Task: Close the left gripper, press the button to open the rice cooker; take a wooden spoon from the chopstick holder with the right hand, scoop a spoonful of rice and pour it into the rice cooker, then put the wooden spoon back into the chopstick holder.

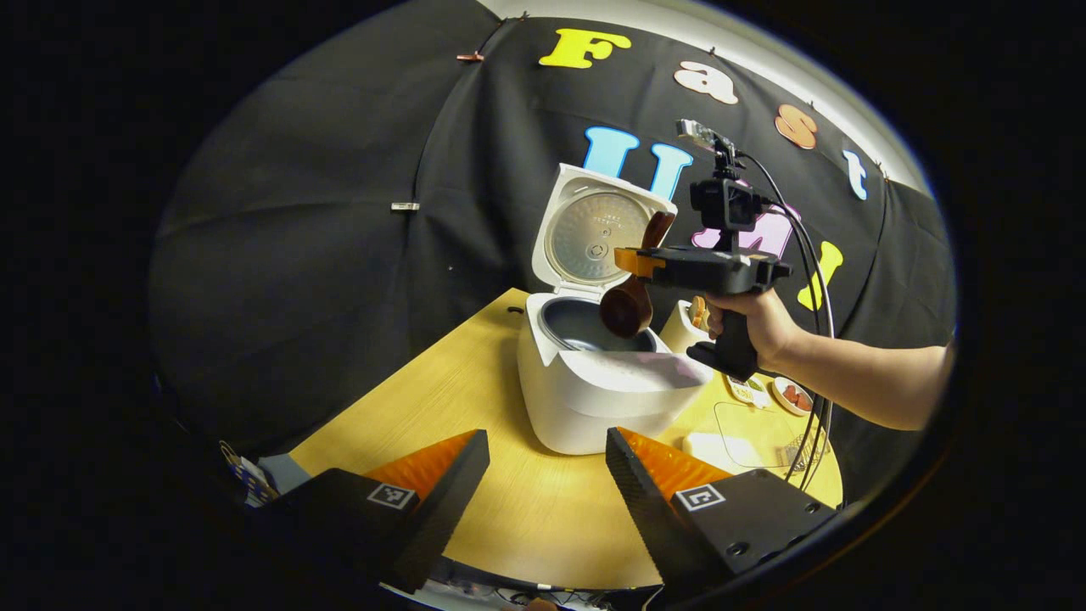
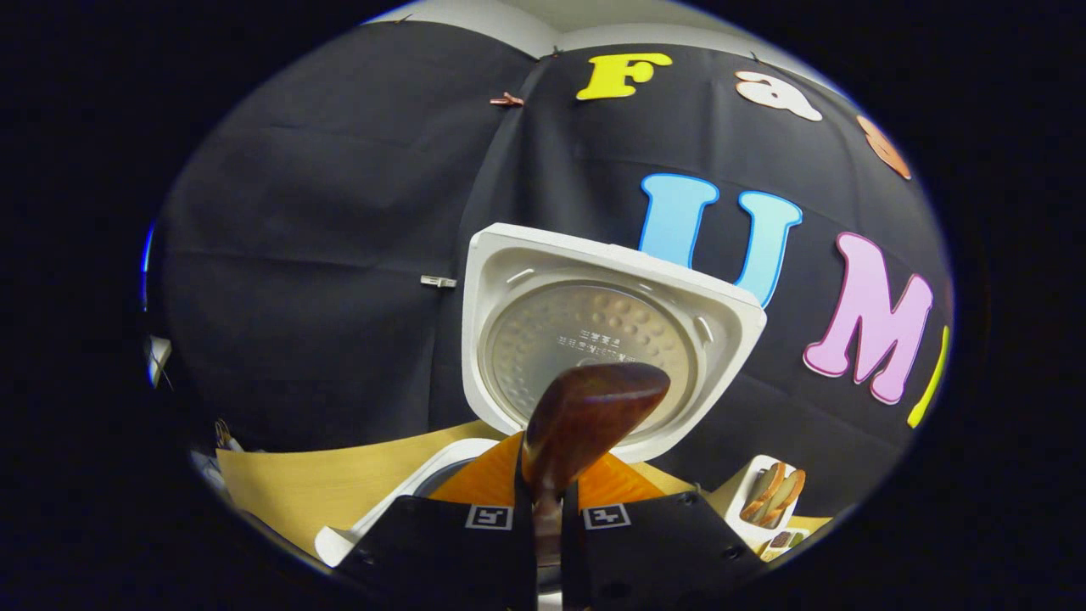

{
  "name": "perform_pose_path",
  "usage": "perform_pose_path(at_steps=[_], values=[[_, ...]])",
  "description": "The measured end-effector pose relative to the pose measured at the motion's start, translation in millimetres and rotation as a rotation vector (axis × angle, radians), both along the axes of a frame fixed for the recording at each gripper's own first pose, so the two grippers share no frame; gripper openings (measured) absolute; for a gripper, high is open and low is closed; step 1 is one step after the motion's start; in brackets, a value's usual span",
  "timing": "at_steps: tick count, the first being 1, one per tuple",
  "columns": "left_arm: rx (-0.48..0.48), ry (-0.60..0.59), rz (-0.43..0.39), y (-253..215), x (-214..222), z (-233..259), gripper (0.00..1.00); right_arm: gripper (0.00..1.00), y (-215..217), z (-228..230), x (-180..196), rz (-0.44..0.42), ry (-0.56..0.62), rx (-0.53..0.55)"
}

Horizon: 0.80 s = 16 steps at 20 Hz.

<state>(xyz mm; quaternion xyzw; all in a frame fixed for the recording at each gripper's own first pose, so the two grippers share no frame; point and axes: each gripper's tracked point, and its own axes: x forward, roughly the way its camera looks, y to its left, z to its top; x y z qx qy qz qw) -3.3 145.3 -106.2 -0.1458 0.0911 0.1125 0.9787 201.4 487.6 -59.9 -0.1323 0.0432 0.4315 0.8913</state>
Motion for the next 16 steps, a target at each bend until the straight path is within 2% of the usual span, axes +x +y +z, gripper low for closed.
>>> perform_pose_path(at_steps=[3, 4, 9, 14, 16], values=[[0.006, -0.001, -0.014, -11.2, 1.1, 0.1, 0.95, 0.15, -24.6, 29.2, -4.5, -0.016, 0.023, 0.075], [0.008, -0.002, -0.019, -14.8, 1.7, 1.9, 0.98, 0.15, -35.9, 39.9, -5.6, -0.030, 0.027, 0.098], [0.025, -0.012, -0.061, -40.5, 10.2, 6.9, 0.95, 0.15, -109.7, 86.9, -12.5, -0.112, 0.004, 0.190], [0.036, -0.023, -0.142, -81.5, 28.7, 8.5, 0.96, 0.15, -217.4, 119.1, -9.2, -0.253, -0.022, 0.252], [0.033, -0.019, -0.185, -101.0, 34.5, 8.8, 0.96, 0.15, -275.3, 118.8, -2.5, -0.335, -0.043, 0.248]])
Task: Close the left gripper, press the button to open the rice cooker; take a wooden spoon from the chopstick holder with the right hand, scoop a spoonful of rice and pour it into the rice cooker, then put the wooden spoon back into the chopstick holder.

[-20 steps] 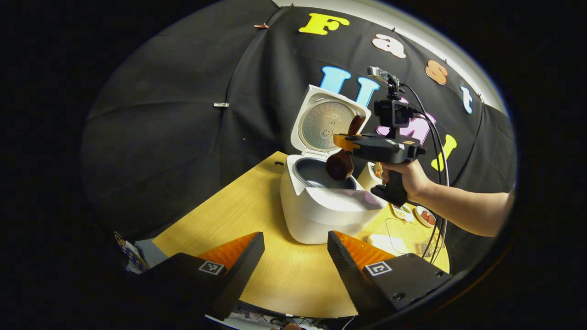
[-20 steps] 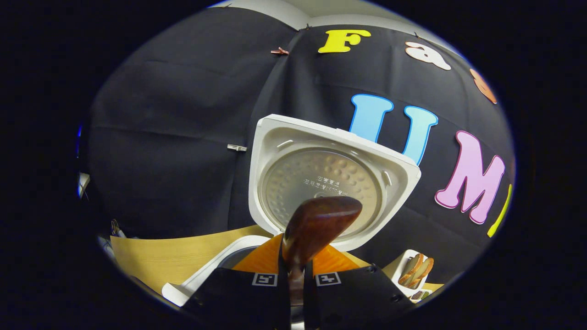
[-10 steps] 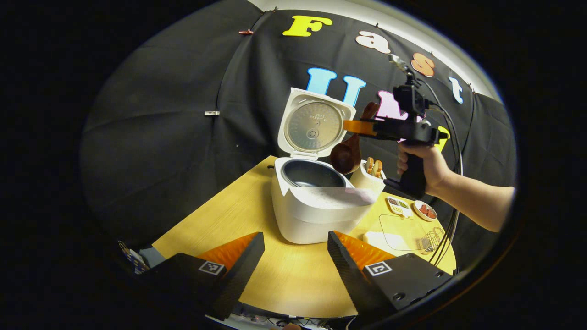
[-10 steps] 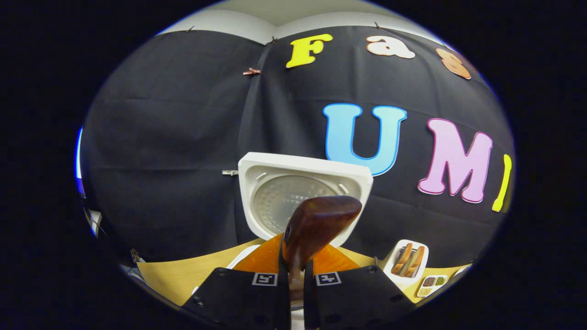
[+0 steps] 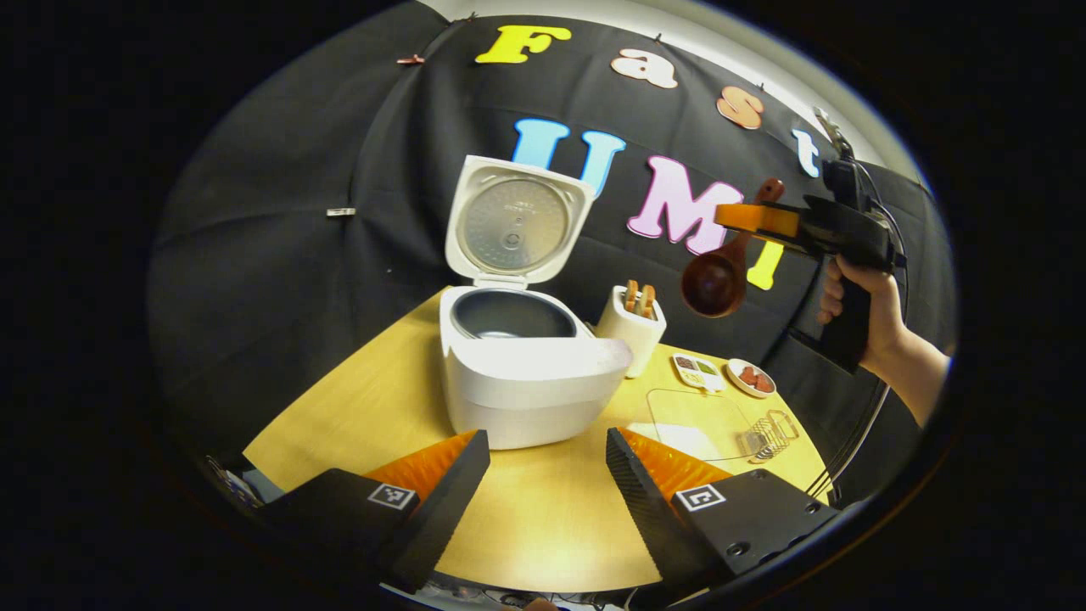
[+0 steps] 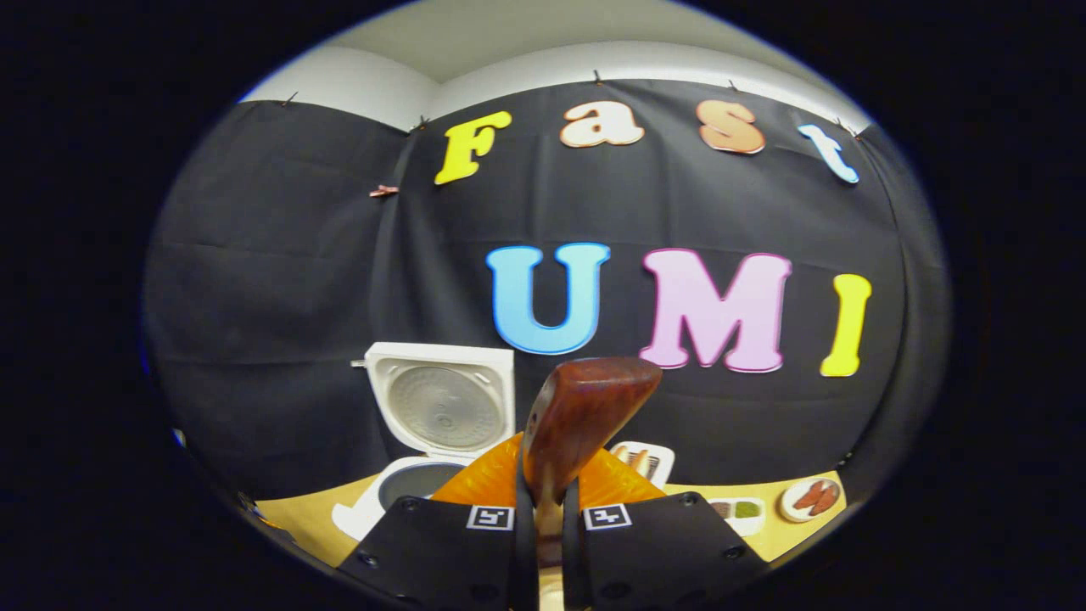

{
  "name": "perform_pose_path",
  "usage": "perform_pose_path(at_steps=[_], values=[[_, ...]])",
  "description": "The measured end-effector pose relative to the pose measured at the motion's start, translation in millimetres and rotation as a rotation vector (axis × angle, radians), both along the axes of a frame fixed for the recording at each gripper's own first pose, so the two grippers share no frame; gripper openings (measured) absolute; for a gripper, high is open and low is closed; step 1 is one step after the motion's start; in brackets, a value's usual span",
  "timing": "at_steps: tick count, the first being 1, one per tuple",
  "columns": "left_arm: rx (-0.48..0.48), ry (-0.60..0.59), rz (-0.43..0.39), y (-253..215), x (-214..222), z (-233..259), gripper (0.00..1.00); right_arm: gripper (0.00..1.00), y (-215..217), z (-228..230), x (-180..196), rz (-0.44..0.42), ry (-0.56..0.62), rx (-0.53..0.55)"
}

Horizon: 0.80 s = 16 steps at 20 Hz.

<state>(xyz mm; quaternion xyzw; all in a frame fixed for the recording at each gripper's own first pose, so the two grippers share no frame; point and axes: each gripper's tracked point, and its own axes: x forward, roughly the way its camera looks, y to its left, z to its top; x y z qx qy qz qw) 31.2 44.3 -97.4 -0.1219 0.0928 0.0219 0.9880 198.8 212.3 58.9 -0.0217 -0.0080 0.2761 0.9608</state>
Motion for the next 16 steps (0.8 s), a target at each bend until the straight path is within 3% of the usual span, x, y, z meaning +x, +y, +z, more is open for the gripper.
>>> perform_pose_path(at_steps=[4, 7, 9, 16], values=[[0.024, 0.020, -0.098, -42.7, 14.8, -2.1, 0.95, 0.15, -105.0, -3.7, 5.7, -0.157, 0.015, -0.002], [0.063, 0.024, -0.122, -63.8, 26.7, 6.4, 0.96, 0.15, -175.4, -17.9, 13.3, -0.244, 0.057, 0.004], [0.038, 0.029, -0.138, -86.4, 34.8, 9.9, 0.95, 0.15, -218.3, -31.6, 18.1, -0.296, 0.085, -0.007], [0.031, 0.061, -0.104, -134.7, 45.4, 17.8, 0.95, 0.15, -317.8, -80.2, 36.9, -0.405, 0.211, 0.092]])
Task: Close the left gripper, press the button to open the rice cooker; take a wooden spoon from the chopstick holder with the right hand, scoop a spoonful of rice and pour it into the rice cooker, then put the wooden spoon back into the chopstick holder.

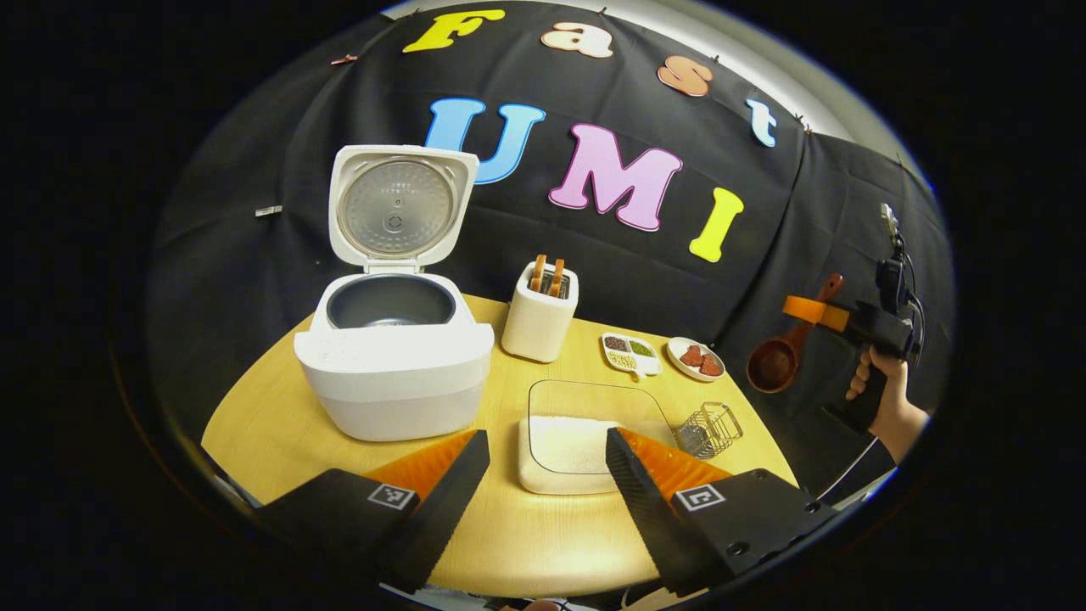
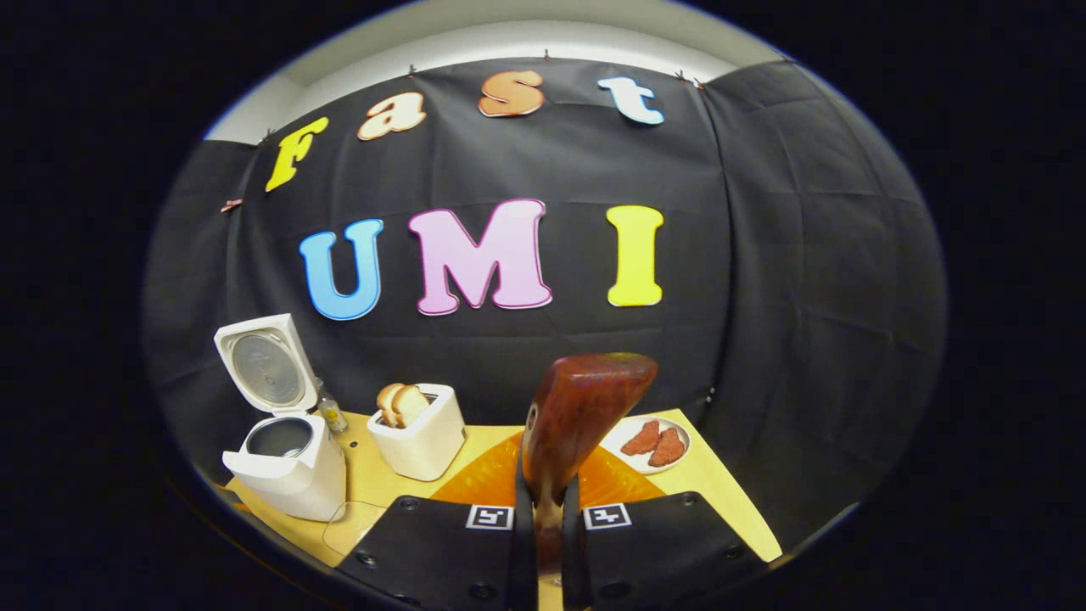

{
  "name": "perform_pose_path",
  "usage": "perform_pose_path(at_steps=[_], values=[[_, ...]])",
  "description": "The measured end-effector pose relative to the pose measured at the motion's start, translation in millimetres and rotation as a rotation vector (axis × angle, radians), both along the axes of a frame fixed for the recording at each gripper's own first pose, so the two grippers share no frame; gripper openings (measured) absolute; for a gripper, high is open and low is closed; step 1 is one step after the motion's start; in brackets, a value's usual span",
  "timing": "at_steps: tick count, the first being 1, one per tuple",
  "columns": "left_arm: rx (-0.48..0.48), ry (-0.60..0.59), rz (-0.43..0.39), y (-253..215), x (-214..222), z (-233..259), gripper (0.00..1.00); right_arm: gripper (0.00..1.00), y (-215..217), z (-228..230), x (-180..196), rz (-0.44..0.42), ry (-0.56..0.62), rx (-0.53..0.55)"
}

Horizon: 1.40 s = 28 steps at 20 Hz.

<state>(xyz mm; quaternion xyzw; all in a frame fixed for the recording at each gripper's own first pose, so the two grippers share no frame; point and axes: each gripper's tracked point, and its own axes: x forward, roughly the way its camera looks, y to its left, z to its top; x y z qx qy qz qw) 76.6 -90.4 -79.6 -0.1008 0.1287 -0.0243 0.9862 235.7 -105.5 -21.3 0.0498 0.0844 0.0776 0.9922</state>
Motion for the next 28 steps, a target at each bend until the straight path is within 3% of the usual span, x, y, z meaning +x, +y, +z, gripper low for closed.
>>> perform_pose_path(at_steps=[8, 16, 22, 28], values=[[-0.110, 0.054, 0.122, -31.1, -5.9, 1.1, 0.95, 0.15, -33.3, -90.7, 21.3, -0.050, 0.190, 0.156], [-0.115, 0.071, 0.272, -36.8, -19.5, 0.4, 0.95, 0.16, -39.5, -166.2, 36.3, -0.060, 0.329, 0.234], [-0.111, 0.079, 0.314, -40.1, -26.1, -6.6, 0.96, 0.16, -37.0, -193.3, 47.6, -0.069, 0.367, 0.248], [-0.087, 0.050, 0.321, -28.2, -22.3, 4.8, 0.95, 0.22, -26.1, -191.9, 40.7, -0.055, 0.355, 0.252]])
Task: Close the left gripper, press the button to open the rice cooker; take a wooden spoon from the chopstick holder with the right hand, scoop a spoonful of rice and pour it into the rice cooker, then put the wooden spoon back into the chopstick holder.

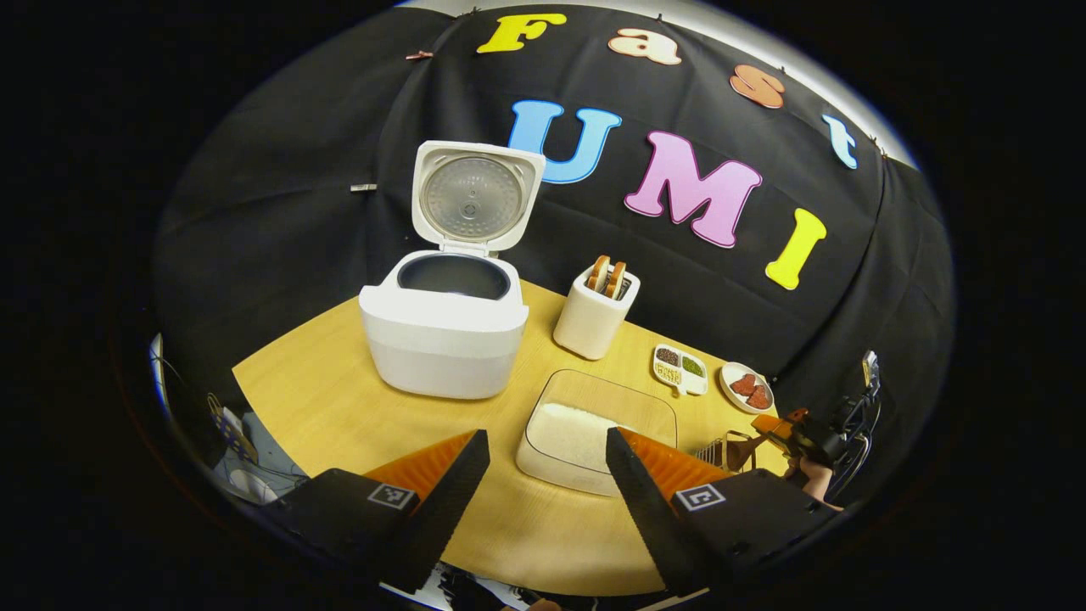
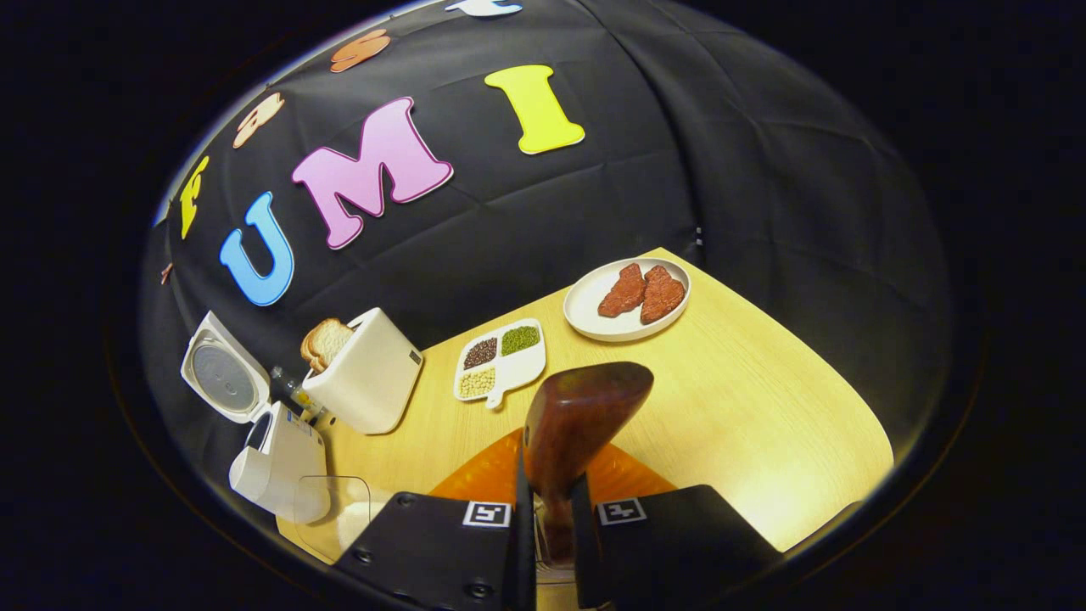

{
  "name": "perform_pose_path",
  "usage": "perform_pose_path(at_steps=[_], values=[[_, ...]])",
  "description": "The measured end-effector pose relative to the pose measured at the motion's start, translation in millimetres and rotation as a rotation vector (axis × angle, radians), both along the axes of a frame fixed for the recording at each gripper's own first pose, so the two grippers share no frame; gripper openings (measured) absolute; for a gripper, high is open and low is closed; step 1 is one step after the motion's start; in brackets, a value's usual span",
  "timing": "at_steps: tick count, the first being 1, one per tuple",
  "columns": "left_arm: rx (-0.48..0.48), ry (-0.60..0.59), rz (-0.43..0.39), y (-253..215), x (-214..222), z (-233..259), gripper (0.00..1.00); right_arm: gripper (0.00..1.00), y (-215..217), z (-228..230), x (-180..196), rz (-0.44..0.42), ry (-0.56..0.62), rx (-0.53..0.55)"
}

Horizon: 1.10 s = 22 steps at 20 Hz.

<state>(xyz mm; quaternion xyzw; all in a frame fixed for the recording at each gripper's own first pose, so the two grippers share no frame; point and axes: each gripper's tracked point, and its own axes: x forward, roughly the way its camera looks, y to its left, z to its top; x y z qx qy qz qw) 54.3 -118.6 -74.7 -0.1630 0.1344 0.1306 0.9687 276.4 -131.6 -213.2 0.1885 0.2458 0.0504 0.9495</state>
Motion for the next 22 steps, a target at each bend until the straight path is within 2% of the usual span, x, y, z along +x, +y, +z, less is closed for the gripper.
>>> perform_pose_path(at_steps=[1, 3, 5, 10, 15, 19, 22], values=[[0.009, -0.007, -0.002, 3.6, 0.6, 2.7, 0.95, 0.25, -0.3, 1.8, -1.8, -0.002, -0.006, -0.008], [0.038, -0.022, -0.004, 11.8, 1.3, 10.3, 0.95, 0.56, -3.0, 3.1, -7.8, -0.006, -0.008, -0.027], [0.090, -0.056, -0.012, 24.0, 1.7, 25.3, 0.95, 0.99, -6.5, 4.9, -15.0, -0.017, -0.012, -0.047], [0.227, -0.127, -0.025, 60.9, 7.3, 73.0, 0.95, 0.98, -26.2, 23.8, -50.5, -0.050, -0.038, -0.141], [0.178, -0.218, -0.036, 94.2, 22.1, 137.4, 0.96, 0.98, -43.7, 45.3, -93.4, -0.087, -0.057, -0.224], [0.239, -0.285, -0.040, 142.7, 50.5, 199.3, 0.95, 0.99, -48.0, 70.3, -122.1, -0.114, -0.102, -0.263], [0.264, -0.295, -0.006, 188.1, 78.0, 234.5, 0.95, 0.98, -57.0, 75.2, -138.3, -0.144, -0.109, -0.310]])
